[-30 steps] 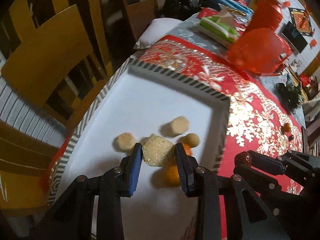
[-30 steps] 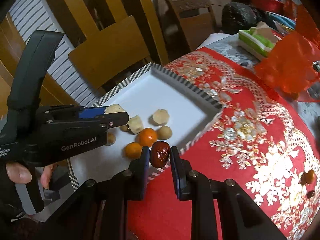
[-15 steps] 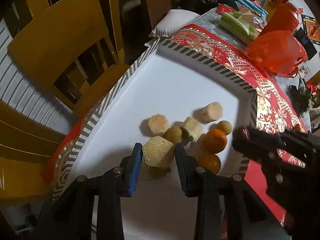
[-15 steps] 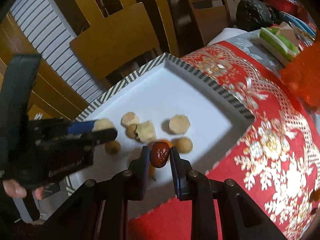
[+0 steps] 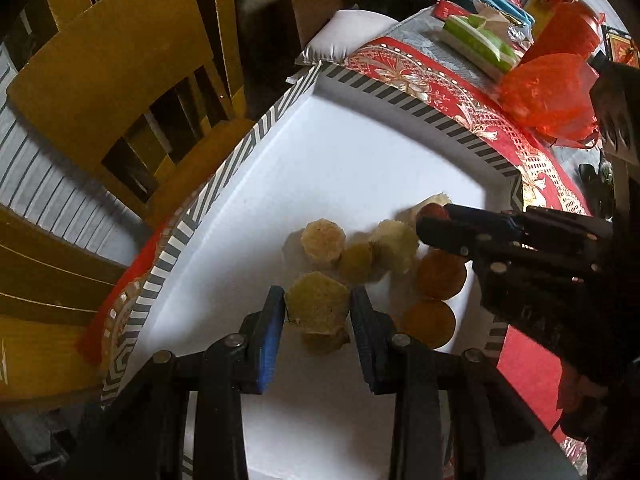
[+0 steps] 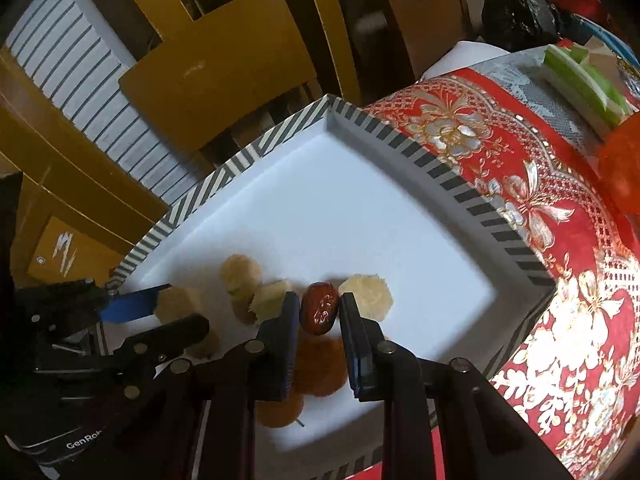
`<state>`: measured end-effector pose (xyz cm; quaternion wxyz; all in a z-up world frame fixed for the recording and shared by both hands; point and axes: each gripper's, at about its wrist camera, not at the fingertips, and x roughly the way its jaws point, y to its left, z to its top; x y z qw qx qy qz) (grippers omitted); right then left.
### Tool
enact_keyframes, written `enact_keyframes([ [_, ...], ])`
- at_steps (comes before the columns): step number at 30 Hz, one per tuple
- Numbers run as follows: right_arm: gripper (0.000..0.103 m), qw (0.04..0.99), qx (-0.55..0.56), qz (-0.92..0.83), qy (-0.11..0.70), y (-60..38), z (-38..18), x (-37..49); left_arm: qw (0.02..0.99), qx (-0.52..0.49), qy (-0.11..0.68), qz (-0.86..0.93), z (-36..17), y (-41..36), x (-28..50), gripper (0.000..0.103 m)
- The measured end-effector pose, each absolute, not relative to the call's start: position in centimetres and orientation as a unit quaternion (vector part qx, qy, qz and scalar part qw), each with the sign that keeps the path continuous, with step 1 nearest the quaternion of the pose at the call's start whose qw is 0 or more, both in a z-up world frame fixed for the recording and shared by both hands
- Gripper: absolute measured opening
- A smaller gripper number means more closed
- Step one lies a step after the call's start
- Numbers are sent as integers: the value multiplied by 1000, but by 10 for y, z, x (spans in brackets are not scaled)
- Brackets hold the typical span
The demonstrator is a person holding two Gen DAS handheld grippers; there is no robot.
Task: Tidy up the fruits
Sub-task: 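Carry the beige slice and red date over the tray and lower them with both tools, then open both tools to release the slice and date into the tray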
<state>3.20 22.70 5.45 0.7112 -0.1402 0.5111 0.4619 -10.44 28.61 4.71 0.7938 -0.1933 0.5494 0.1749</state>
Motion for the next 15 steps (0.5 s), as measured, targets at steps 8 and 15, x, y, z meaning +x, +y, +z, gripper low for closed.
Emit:
enact_keyframes([
  [8,23,705,-146,463,517,224,51,27,793,-190,552,176,45,285,-102,33],
  [15,24,697,-137,471,523,219,47,24,792,-190,554,176,45,283,-100,33],
])
